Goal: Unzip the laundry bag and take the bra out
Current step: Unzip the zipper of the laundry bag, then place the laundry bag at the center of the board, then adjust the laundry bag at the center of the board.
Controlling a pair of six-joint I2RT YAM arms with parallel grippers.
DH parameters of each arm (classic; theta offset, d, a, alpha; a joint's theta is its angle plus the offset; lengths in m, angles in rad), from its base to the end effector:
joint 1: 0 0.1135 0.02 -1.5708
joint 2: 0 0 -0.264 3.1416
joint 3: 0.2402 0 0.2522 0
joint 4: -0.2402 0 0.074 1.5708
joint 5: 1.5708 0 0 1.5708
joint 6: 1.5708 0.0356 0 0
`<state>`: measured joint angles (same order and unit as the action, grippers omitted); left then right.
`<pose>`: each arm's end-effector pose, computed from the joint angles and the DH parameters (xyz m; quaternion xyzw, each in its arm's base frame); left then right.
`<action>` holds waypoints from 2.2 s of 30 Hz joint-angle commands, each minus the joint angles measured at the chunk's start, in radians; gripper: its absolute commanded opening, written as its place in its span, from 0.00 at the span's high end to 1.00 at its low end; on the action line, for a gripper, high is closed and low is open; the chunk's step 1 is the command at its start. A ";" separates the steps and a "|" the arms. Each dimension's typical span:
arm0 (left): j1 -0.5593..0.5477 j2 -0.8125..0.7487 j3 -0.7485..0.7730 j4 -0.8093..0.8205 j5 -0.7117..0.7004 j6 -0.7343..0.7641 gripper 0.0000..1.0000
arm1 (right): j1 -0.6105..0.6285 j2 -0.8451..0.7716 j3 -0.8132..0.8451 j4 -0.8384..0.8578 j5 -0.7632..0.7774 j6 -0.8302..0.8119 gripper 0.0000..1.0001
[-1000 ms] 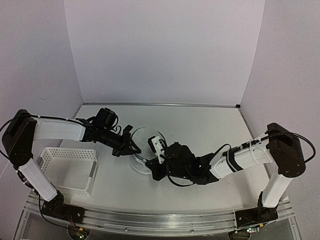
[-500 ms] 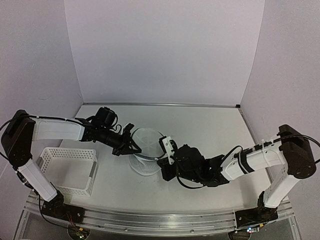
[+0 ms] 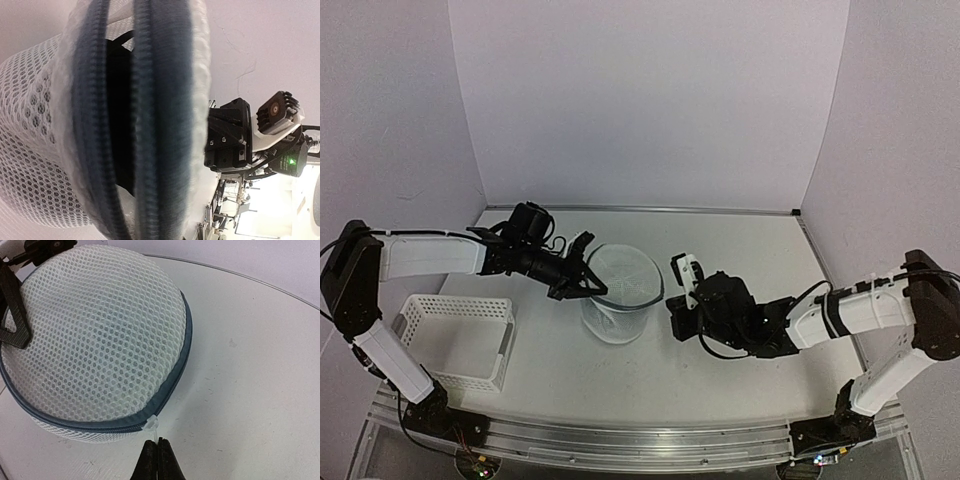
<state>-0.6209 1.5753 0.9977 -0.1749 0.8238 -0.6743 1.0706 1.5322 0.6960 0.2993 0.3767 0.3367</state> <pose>0.2539 -0.2137 0.2269 0.1368 0.8447 -0.5129 0.0692 0.1604 0.2662 0.1810 -0.2200 0.8303 0.1900 0.4755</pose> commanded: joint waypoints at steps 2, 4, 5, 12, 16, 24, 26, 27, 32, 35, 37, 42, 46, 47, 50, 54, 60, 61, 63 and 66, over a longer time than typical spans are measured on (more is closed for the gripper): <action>0.006 -0.019 0.086 -0.010 0.069 0.076 1.00 | -0.058 -0.053 -0.006 -0.011 0.051 -0.034 1.00; 0.006 0.000 0.105 -0.023 0.077 0.087 1.00 | -0.065 -0.056 -0.004 -0.014 0.047 -0.039 1.00; 0.006 0.010 0.117 -0.033 0.078 0.096 1.00 | -0.065 -0.056 0.001 -0.018 0.041 -0.043 1.00; 0.012 0.093 0.223 -0.102 0.066 0.163 1.00 | -0.064 -0.073 -0.013 -0.014 -0.011 -0.032 1.00; 0.022 0.158 0.296 -0.132 0.051 0.188 1.00 | -0.053 -0.086 -0.037 0.005 -0.029 -0.012 1.00; 0.037 0.283 0.430 -0.193 0.022 0.235 0.89 | 0.008 -0.081 -0.071 0.045 -0.032 0.075 1.00; 0.046 0.305 0.454 -0.200 0.021 0.240 0.81 | 0.022 -0.070 -0.067 0.052 -0.030 0.089 1.00; 0.050 0.314 0.465 -0.204 0.018 0.243 0.76 | 0.028 -0.062 -0.062 0.055 -0.030 0.096 1.00; 0.073 0.333 0.490 -0.224 -0.036 0.243 0.56 | 0.050 -0.013 -0.032 0.060 -0.038 0.122 1.00; 0.083 0.310 0.486 -0.250 -0.128 0.247 0.45 | 0.057 0.012 -0.010 0.065 -0.047 0.135 1.00; 0.087 0.288 0.482 -0.272 -0.180 0.249 0.39 | 0.059 0.031 0.007 0.068 -0.053 0.145 1.00; 0.089 0.215 0.448 -0.310 -0.258 0.229 0.27 | 0.060 0.075 0.059 0.079 -0.080 0.162 1.00; 0.089 0.124 0.381 -0.320 -0.306 0.202 0.22 | 0.060 0.108 0.099 0.094 -0.112 0.181 1.00; 0.089 0.103 0.360 -0.320 -0.317 0.194 0.21 | 0.061 0.118 0.110 0.098 -0.123 0.183 1.00; 0.089 0.048 0.300 -0.319 -0.305 0.166 0.19 | 0.062 0.150 0.143 0.111 -0.159 0.193 1.00; 0.087 -0.007 0.205 -0.278 -0.237 0.122 0.19 | 0.065 0.183 0.176 0.128 -0.192 0.198 1.00; 0.085 -0.059 0.067 -0.132 -0.118 0.018 0.19 | 0.072 0.220 0.225 0.130 -0.228 0.187 1.00; 0.084 -0.061 0.048 -0.100 -0.102 -0.002 0.19 | 0.074 0.223 0.231 0.130 -0.231 0.185 1.00; 0.079 -0.056 0.018 -0.032 -0.068 -0.045 0.19 | 0.077 0.227 0.237 0.130 -0.233 0.183 1.00; 0.061 -0.034 0.003 0.043 -0.043 -0.088 0.19 | 0.080 0.227 0.236 0.130 -0.234 0.183 1.00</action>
<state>-0.5423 1.5623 1.0084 -0.3126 0.7013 -0.6773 1.1408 1.7546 0.8906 0.3805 0.1589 0.5213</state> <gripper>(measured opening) 0.810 0.020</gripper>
